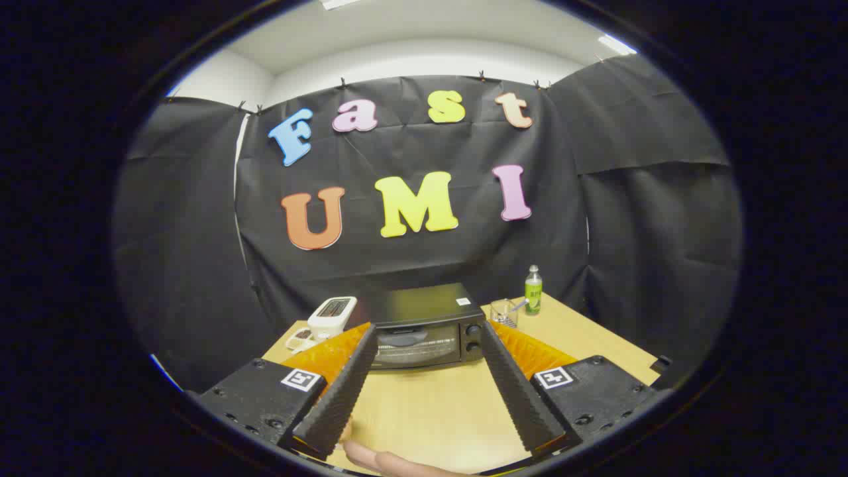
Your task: Open the toaster oven, put the food inside, and close the toaster oven door.
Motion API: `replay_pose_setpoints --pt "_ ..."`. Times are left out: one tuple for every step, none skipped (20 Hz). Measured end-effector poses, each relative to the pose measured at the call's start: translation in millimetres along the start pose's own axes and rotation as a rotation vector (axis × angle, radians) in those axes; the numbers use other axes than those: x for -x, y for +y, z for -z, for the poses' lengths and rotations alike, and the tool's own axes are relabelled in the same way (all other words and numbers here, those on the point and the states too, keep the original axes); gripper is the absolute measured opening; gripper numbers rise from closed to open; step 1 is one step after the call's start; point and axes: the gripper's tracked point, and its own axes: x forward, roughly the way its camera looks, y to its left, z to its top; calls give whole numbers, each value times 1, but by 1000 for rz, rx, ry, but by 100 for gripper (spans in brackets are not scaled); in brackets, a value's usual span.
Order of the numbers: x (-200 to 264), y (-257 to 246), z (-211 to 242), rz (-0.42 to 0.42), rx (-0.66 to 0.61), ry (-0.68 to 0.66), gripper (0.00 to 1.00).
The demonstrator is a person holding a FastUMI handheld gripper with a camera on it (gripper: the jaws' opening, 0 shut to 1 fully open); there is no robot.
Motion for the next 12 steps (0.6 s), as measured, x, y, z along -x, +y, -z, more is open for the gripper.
replay_pose_setpoints --pt "1 -3 -4 13 12 -10 100" --pt "2 -3 -4 19 21 -17 100" --pt "2 -2 -6 20 29 -22 100" --pt "3 -3 -9 27 36 -32 100" --pt "4 -5 -11 33 44 -41 100" --pt "6 -6 -12 34 46 -49 100" --pt "7 -5 -13 29 43 -55 100" --pt "7 -4 -13 28 43 -61 100" --pt "7 -2 -14 30 48 -70 100" --pt "6 0 -15 29 57 -77 100" --pt "5 0 -13 30 62 -82 100" --pt "3 2 -10 29 65 -79 100"
